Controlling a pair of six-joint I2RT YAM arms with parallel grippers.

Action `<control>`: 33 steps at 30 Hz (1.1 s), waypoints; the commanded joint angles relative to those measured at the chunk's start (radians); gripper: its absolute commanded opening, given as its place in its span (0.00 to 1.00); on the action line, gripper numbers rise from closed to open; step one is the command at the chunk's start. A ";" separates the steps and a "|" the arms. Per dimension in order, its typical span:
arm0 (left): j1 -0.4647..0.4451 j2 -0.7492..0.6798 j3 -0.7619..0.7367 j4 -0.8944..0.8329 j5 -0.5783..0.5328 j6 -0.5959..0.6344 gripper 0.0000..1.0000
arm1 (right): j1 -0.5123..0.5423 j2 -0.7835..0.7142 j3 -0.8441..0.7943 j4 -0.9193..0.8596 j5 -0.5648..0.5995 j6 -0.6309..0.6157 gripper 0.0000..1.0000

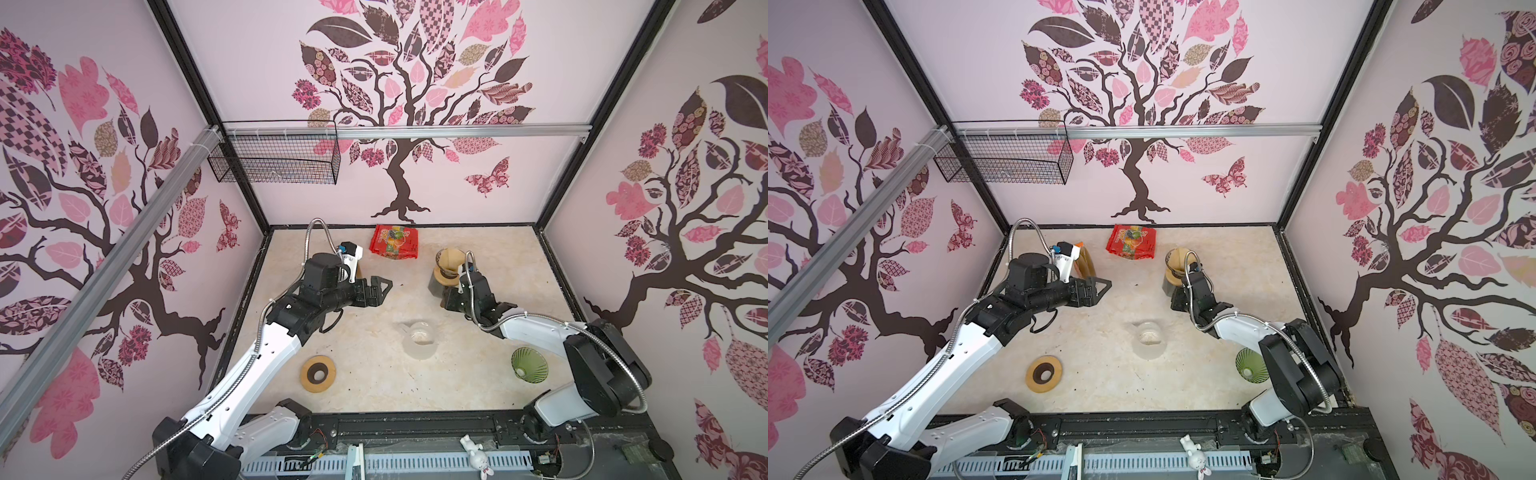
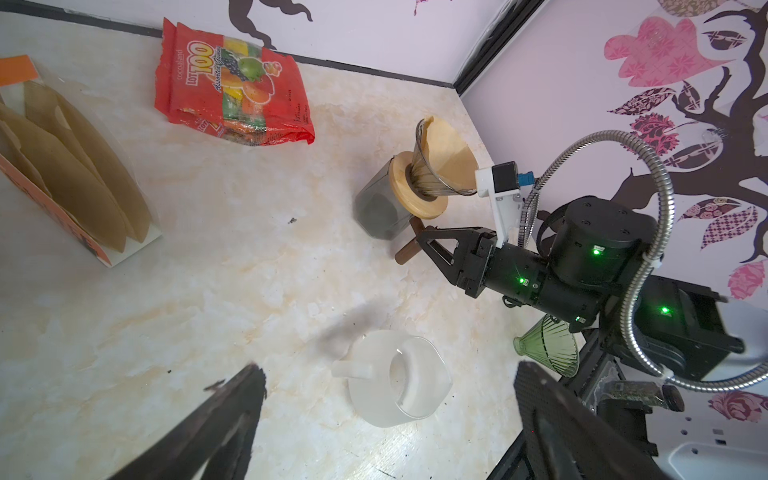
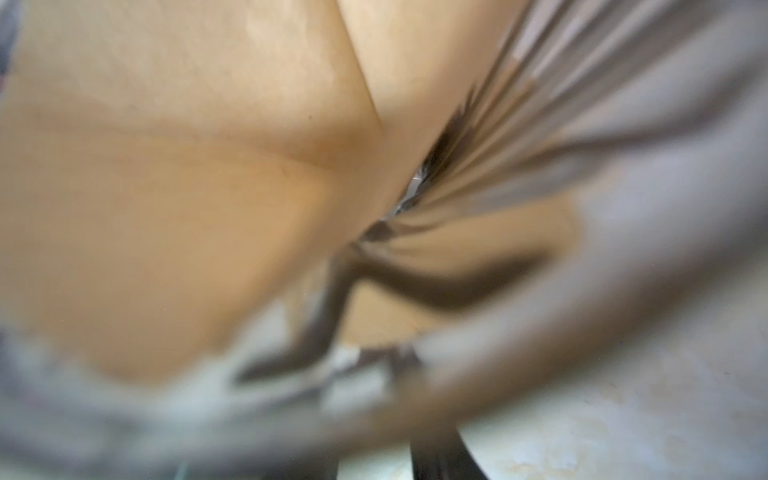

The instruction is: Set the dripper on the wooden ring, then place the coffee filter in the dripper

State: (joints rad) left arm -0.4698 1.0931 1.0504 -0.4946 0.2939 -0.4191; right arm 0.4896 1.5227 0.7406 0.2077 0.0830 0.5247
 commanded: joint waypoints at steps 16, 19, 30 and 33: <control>0.010 0.001 -0.030 0.031 0.007 -0.005 0.97 | 0.005 0.175 0.218 -0.082 0.128 -0.097 0.29; 0.013 0.003 -0.032 0.030 0.005 -0.007 0.97 | 0.006 0.193 0.232 -0.085 0.141 -0.107 0.29; 0.016 0.007 -0.033 0.030 0.007 -0.009 0.97 | 0.004 0.193 0.235 -0.068 0.156 -0.127 0.36; 0.018 0.010 -0.033 0.030 0.007 -0.010 0.97 | 0.003 0.178 0.230 -0.065 0.163 -0.131 0.38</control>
State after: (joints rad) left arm -0.4576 1.0958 1.0466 -0.4915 0.2966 -0.4240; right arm 0.4896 1.7081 0.9615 0.1371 0.2211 0.4099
